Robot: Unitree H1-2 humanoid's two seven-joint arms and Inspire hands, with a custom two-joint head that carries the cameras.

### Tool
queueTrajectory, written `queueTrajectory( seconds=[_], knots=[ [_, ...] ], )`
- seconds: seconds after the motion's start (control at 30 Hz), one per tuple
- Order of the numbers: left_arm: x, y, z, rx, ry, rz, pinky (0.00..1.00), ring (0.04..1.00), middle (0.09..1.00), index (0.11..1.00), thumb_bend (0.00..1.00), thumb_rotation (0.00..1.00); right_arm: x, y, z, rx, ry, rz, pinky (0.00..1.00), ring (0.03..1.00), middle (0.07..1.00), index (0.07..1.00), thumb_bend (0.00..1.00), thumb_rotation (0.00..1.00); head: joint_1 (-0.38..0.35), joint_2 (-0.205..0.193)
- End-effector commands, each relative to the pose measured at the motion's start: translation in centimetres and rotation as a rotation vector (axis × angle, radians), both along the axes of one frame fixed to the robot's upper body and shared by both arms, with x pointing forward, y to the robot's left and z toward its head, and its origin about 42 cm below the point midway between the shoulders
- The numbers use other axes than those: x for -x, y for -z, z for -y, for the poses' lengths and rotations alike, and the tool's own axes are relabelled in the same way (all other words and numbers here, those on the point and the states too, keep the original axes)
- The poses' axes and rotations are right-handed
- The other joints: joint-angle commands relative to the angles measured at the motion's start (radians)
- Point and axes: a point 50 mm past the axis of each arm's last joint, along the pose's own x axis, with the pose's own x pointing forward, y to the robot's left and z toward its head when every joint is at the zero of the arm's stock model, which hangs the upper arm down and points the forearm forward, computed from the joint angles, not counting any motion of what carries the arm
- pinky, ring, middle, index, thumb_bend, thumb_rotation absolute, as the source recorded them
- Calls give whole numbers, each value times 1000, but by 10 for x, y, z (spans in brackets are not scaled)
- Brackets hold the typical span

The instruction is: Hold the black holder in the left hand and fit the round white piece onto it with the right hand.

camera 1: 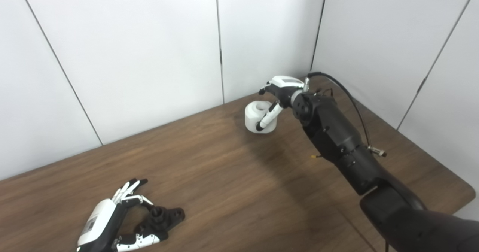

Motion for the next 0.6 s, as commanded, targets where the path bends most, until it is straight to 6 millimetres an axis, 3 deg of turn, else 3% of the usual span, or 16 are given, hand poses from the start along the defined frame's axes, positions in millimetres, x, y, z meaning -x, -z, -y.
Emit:
queueTrajectory(
  seconds=[0.0, 0.57],
  knots=[
    [44, 59, -9, -63, -19, -193, 1000, 1000, 944, 484, 523, 56, -5, -25, 3, 21, 16, 87, 946, 995, 1000, 879, 963, 384, -1, 1],
    [47, 60, -10, -55, -19, -193, 1000, 1000, 942, 484, 523, 56, -3, -21, 2, 42, 7, 77, 937, 990, 1000, 871, 940, 362, 1, 12]
  ],
)
